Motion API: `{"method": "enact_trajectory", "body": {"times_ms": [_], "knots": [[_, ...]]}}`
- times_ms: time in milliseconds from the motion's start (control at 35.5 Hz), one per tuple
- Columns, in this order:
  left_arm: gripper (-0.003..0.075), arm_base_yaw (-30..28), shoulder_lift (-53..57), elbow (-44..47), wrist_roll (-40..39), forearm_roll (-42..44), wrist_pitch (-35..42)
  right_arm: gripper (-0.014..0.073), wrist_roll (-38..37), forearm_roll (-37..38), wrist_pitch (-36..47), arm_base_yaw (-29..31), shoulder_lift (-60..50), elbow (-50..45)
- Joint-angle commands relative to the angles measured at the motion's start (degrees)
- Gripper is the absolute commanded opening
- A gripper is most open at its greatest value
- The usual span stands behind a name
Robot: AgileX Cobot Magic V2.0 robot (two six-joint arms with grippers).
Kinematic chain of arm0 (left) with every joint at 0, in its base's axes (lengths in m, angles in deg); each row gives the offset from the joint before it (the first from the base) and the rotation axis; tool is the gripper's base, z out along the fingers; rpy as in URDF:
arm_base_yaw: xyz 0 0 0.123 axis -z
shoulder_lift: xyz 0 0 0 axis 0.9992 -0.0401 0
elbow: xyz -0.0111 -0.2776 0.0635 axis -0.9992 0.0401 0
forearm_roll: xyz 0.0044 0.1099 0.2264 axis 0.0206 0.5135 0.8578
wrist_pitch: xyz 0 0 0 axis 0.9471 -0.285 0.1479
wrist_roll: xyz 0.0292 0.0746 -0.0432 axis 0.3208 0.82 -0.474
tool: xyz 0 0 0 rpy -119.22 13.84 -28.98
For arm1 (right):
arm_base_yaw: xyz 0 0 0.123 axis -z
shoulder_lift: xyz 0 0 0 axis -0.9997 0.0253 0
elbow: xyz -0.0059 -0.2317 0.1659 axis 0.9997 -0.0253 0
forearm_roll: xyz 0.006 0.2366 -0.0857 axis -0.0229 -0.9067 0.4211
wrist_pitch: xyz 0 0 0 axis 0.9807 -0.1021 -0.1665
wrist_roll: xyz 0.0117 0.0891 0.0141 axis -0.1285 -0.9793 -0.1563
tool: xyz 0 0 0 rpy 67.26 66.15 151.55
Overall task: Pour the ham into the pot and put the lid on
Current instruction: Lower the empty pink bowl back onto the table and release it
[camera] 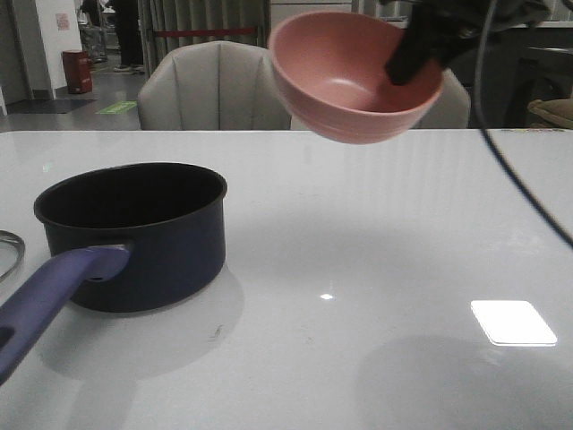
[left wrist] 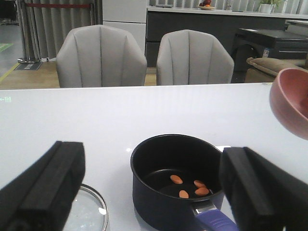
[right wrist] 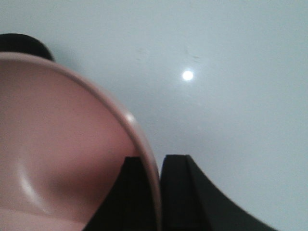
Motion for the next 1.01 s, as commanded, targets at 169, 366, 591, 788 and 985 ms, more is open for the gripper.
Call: {"method": "enact_trajectory", "body": {"times_ms": [169,366,591,788,985], "knots": [[0.0604,0.41,-0.47,-1.65,0.09,-0.73,4.12,0.0136,-0.62,-1.11,-6.01,10.54,0.81,1.73],[0.0604,0.41,-0.47,-1.65,0.09,-0.73,4.12,0.0136,-0.62,-1.05,-7.75,13.46,5.53,1.73],[0.0604,0.41,-0.47,-1.65,0.09,-0.73,4.12,0.0136,-0.62,-0.93,-8.02,13.89,10.53,1.73],[0.0604,0.41,-0.47,-1.65,0.09,-0.73,4.12,0.0143,-0.57,0.75,-8.16,13.89,12.81,1.73],[0.0604,0.41,-0.47,-1.65,0.09,-0.73,4.12,0.0226,-0.57,2.33,-8.16,13.89,14.59,1.73]]}}
